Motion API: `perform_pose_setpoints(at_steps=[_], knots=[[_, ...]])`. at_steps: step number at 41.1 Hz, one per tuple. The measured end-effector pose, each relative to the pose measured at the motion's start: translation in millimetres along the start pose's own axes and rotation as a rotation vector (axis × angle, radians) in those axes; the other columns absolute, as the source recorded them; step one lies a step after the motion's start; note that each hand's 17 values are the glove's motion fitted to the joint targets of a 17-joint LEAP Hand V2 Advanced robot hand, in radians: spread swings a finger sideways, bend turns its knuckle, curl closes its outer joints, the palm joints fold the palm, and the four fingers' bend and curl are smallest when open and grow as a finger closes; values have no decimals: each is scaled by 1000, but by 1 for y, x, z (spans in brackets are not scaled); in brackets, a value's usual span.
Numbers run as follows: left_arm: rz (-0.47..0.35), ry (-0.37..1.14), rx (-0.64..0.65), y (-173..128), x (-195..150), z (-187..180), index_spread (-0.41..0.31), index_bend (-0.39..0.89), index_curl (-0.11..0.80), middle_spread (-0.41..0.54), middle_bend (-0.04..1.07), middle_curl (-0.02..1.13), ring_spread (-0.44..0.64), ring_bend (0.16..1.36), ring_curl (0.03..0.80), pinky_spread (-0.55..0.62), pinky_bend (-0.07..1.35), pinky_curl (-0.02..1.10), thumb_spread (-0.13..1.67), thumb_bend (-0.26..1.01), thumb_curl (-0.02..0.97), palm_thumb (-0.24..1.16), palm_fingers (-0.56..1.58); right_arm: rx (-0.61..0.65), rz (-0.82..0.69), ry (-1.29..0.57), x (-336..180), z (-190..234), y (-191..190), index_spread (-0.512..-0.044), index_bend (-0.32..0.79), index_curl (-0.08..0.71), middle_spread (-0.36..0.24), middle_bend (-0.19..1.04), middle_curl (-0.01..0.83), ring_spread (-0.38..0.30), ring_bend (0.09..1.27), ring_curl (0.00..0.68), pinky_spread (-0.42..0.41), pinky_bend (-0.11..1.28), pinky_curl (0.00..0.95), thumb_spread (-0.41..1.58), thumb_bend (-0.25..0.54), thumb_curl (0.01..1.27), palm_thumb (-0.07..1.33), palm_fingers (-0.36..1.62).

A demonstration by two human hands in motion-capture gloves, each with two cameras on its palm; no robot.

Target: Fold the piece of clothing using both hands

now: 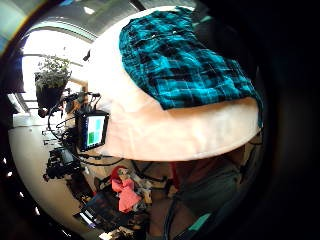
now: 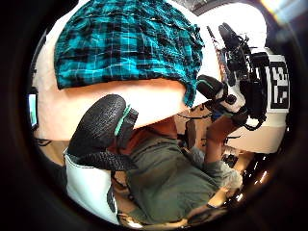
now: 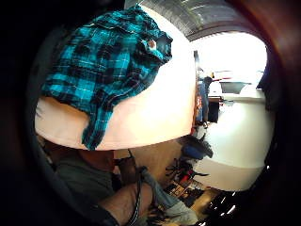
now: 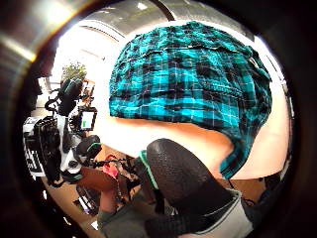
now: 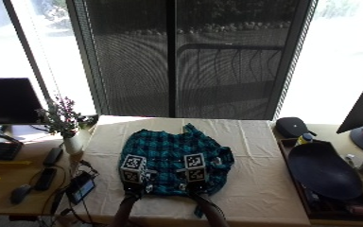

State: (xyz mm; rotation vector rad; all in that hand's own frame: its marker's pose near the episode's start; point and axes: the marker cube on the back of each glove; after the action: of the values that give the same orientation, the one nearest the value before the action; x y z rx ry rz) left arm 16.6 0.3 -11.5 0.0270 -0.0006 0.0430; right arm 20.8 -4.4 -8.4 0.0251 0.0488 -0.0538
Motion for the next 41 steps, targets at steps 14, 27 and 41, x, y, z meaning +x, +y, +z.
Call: perform_pose_setpoints(at_steps=[14, 27, 41], knots=[[-20, -9, -81, -31, 8, 54, -36, 103, 152, 91, 236, 328, 229, 648, 282, 208, 721, 294, 1060, -19, 277, 365, 185, -226, 74, 65, 37, 73, -18, -379, 73, 168, 61, 175, 241, 203, 286, 191, 234, 774, 345, 1002, -20, 267, 305, -59], [-93, -56, -313, -18, -12, 88, -10, 110, 168, 130, 211, 342, 266, 655, 285, 206, 778, 313, 1020, -19, 305, 399, 128, -223, 58, -14, 37, 82, -4, -367, 91, 147, 80, 183, 252, 216, 340, 222, 214, 816, 359, 946, -11, 303, 386, -24], [-65, -14, 184, -64, -23, 108, -195, 380, 335, -150, 254, 378, -73, 544, 269, -82, 627, 287, 1192, 70, 330, 601, 914, 124, 64, -33, 43, 91, -47, -353, 402, 317, -159, 249, 318, -98, 492, 285, 62, 480, 272, 1249, 214, 400, 796, 787]])
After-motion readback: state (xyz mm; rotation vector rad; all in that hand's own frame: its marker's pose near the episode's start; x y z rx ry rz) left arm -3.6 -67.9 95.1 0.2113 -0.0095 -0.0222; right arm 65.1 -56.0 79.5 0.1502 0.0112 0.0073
